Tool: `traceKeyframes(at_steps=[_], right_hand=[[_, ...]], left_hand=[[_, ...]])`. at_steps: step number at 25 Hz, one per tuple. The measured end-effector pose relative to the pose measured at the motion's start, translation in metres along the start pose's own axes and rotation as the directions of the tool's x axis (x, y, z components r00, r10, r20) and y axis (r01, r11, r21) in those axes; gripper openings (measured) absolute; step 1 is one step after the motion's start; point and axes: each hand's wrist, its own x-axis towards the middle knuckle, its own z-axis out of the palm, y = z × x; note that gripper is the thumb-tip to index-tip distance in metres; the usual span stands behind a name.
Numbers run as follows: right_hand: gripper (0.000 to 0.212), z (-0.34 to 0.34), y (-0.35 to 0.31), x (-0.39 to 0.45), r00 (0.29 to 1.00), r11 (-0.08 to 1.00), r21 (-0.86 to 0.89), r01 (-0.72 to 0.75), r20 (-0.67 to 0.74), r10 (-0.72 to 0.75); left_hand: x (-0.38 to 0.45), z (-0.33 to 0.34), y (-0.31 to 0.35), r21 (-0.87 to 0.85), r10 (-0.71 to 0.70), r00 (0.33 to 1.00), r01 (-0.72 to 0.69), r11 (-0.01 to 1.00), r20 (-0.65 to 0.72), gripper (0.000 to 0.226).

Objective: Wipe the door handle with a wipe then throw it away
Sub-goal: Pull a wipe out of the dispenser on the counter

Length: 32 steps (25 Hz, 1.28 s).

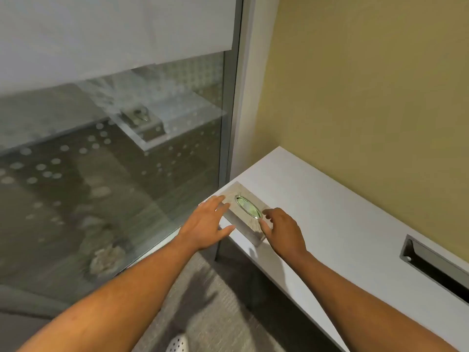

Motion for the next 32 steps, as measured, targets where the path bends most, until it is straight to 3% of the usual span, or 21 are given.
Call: traceKeyframes(at_steps=[2, 5, 11, 14, 20, 25, 32], right_hand=[[0.038, 0.007, 0.003, 0.009, 0.999, 1.000, 0.011, -0.001, 0.046, 0.001], [0.035, 0.023, 0.003, 0.024, 0.994, 1.000, 0.020, -0.009, 0.113, 0.006], [0.029, 0.050, -0.006, 0.083, 0.988, 0.994, 0.013, -0.111, 0.108, 0.109], [0.029, 0.061, -0.006, 0.112, 0.986, 0.992, 0.002, -0.124, 0.116, 0.123], [0.033, 0.084, 0.000, 0.130, 0.963, 0.991, -0.045, -0.129, 0.232, 0.136], [0.025, 0.094, 0.002, 0.133, 0.967, 0.987, -0.057, -0.151, 0.199, 0.160], [0.017, 0.068, -0.015, 0.146, 0.964, 0.912, 0.314, -0.263, 0.042, 0.263]], left_hand=[[0.019, 0.011, -0.006, -0.099, -0.047, 0.995, 0.056, 0.994, 0.091, 0.077], [0.053, 0.031, -0.021, -0.115, -0.042, 0.974, 0.069, 0.991, 0.221, 0.076], [0.113, 0.054, -0.063, 0.110, 0.137, 0.902, -0.198, 0.974, 0.410, 0.067], [0.131, 0.056, -0.083, 0.131, 0.198, 0.859, -0.290, 0.948, 0.472, 0.068], [0.134, 0.069, -0.107, 0.135, 0.281, 0.852, -0.372, 0.918, 0.442, 0.068], [0.141, 0.078, -0.110, 0.150, 0.282, 0.861, -0.373, 0.915, 0.423, 0.066], [0.141, 0.076, -0.108, 0.114, 0.295, 0.862, -0.370, 0.922, 0.411, 0.064]])
